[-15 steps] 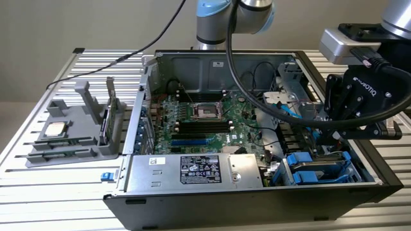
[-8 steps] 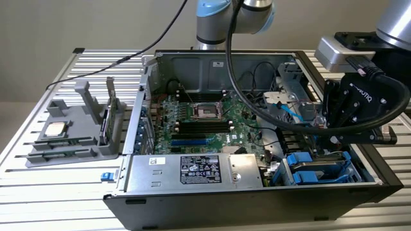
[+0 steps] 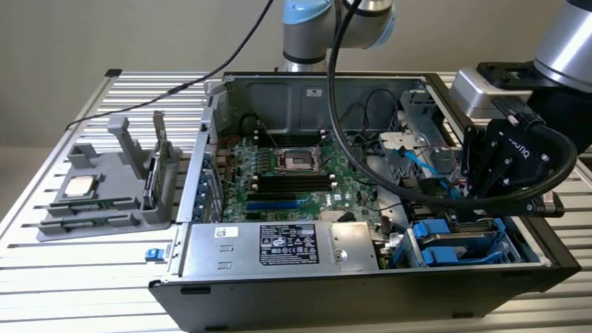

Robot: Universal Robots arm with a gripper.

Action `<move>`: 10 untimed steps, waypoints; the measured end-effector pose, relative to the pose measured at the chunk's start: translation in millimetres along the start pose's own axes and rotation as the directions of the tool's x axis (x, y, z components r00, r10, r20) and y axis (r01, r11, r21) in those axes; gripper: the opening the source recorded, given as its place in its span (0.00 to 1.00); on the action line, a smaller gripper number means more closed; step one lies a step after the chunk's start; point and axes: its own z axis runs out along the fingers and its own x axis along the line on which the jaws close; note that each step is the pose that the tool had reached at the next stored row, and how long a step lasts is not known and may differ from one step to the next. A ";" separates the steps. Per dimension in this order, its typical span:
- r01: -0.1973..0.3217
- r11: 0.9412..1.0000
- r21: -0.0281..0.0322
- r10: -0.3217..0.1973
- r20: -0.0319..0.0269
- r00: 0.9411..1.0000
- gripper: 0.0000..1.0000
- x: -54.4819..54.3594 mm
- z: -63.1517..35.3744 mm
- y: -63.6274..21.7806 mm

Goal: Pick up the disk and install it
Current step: 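Pick up the disk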

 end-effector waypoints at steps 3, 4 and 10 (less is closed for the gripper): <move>0.001 1.000 0.000 -0.001 -0.003 1.000 0.11 -0.3 4.9 -1.6; 0.001 1.000 0.000 -0.001 -0.004 1.000 0.11 -0.5 6.6 -2.1; 0.002 1.000 0.000 -0.002 -0.006 1.000 0.11 -1.1 14.9 -4.6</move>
